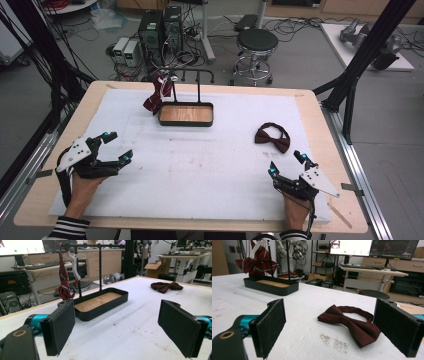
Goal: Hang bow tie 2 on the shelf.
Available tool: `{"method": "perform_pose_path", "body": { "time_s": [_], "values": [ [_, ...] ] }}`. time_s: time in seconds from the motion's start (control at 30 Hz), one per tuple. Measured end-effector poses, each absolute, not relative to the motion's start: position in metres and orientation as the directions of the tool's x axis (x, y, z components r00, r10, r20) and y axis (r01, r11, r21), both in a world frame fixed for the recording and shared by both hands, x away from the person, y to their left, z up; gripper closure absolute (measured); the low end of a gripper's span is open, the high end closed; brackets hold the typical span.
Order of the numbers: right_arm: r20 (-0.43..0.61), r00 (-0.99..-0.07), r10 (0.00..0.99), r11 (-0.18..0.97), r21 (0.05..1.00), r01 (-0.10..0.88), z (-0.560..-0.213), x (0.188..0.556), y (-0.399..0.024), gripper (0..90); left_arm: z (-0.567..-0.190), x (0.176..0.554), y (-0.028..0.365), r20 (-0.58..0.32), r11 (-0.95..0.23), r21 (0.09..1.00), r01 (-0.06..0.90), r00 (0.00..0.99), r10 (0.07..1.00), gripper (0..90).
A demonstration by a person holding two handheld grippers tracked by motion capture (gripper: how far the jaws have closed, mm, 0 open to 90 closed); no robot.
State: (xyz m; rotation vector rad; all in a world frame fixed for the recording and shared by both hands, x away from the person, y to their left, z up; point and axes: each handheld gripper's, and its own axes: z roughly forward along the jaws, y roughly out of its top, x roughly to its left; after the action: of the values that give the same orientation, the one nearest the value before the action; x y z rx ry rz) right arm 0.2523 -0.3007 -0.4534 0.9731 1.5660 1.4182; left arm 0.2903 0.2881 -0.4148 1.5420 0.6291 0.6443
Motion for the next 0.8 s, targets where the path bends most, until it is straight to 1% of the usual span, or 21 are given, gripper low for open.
{"method": "perform_pose_path", "body": {
  "time_s": [0.23, 0.5, 0.8],
  "values": [
    [-0.049, -0.388, 0.921, 0.066, 0.997, 0.033, -0.453, 0.252, -0.301, 10.2, -0.416, 0.289, 0.292, 0.026, -0.053, 0.998, 0.018, 0.689, 0.724, 14.9],
    [-0.051, -0.411, 0.91, 0.074, 0.996, 0.04, -0.449, 0.254, -0.303, 10.2, -0.418, 0.287, 0.291, 0.023, -0.05, 0.999, 0.018, 0.694, 0.719, 14.9],
    [-0.042, -0.429, 0.902, 0.076, 0.995, 0.063, -0.431, 0.259, -0.313, 10.2, -0.422, 0.287, 0.29, 0.024, -0.056, 0.998, 0.023, 0.696, 0.718, 14.9]
  ]
}}
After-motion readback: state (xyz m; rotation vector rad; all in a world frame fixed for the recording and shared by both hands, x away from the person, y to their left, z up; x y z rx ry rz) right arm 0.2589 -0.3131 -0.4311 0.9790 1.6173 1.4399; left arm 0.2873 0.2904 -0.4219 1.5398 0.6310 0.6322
